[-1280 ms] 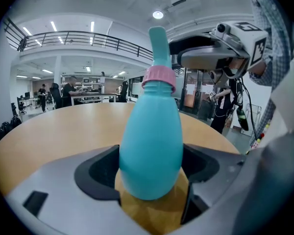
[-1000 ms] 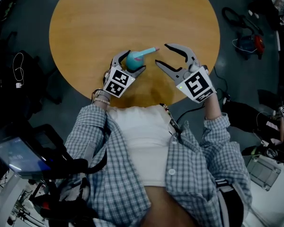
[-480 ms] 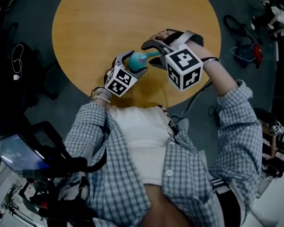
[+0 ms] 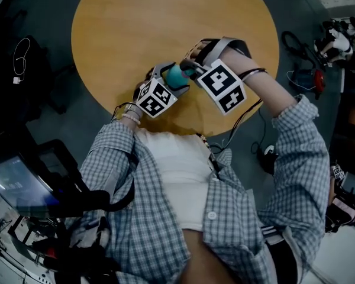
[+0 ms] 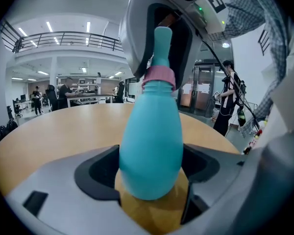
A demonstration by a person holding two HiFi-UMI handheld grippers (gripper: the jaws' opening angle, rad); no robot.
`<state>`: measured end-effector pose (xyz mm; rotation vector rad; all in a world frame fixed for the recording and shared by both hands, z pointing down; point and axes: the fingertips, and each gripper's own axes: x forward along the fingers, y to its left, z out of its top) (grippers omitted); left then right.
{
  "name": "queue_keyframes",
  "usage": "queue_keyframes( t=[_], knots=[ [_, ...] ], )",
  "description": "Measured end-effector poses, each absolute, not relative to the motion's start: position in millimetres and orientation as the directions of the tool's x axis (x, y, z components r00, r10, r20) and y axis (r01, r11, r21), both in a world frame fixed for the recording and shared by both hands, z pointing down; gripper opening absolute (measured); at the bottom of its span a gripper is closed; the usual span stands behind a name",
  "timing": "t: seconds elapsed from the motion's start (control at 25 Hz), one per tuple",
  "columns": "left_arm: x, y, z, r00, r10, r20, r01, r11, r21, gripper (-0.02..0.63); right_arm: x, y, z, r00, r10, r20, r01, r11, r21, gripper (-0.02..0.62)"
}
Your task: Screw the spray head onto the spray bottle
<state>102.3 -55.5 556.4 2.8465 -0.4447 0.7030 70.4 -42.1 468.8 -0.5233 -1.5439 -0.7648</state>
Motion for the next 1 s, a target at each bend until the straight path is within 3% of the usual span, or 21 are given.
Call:
queue_keyframes(
  t=[0.2, 0.48, 0.64, 0.8, 1.0],
  knots=[
    [106, -54, 555, 0.835, -0.238, 0.497, -0.320, -0.944, 0.085, 0.393, 73, -38, 468, -0.081, -0.061, 0.995, 0.702, 0.705, 0.100, 0.121],
    [109, -55, 556, 0.811, -0.243, 0.532, -0.331, -0.940, 0.076, 0.393, 70, -39, 461, -0.084, 0.082, 0.993, 0.444, 0.895, -0.036, 0.120],
    [110, -55, 556, 0.808, -0.250, 0.533, -0.346, -0.934, 0.087, 0.393, 69, -46, 461, -0.137, 0.135, 0.981, 0.110, 0.987, -0.120, 0.120],
    [107, -56, 555, 0.800, -0.267, 0.537, -0.369, -0.925, 0.090, 0.393, 70, -55, 463, -0.171, 0.096, 0.981, -0.312, 0.939, -0.146, 0.120],
    [106, -59, 555, 0.782, -0.292, 0.550, -0.400, -0.912, 0.086, 0.393, 71, -61, 463, -0.197, 0.052, 0.979, -0.582, 0.798, -0.159, 0.120]
  ],
)
